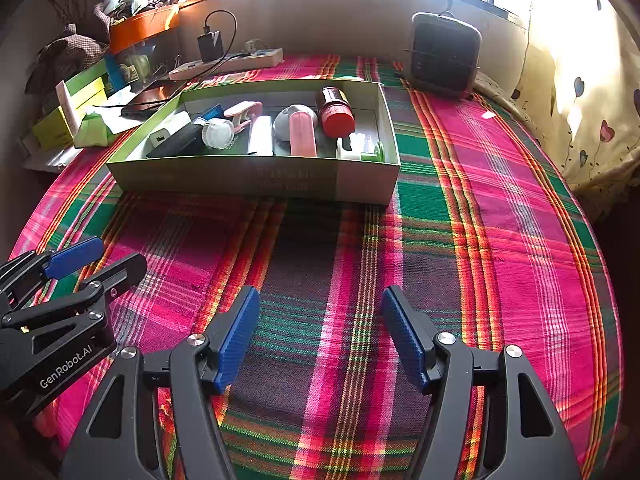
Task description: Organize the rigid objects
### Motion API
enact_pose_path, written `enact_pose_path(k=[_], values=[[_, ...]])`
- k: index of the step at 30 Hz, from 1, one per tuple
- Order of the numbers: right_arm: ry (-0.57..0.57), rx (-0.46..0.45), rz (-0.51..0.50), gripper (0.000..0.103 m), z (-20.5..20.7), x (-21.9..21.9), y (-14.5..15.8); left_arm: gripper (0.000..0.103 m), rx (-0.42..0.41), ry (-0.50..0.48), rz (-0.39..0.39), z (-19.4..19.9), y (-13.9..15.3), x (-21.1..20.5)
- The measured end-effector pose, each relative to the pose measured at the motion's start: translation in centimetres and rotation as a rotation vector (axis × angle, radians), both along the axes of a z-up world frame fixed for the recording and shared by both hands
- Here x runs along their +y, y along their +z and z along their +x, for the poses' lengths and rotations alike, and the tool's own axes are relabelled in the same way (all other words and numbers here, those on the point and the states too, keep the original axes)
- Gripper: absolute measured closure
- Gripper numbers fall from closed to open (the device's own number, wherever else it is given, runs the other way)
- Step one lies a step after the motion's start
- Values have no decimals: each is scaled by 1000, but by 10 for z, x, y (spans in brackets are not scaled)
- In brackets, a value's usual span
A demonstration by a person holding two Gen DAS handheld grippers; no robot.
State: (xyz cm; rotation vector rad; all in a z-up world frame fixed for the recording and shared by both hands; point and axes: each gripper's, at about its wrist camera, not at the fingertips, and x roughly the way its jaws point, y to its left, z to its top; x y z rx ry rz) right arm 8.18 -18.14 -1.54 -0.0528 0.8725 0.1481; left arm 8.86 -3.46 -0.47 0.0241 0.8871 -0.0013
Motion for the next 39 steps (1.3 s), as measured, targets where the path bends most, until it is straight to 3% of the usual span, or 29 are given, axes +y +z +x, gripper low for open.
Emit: enact_pose_path(k=[39], values=[[0,0,0,37,0,0,-1,50,0,0,-1,0,0,0]])
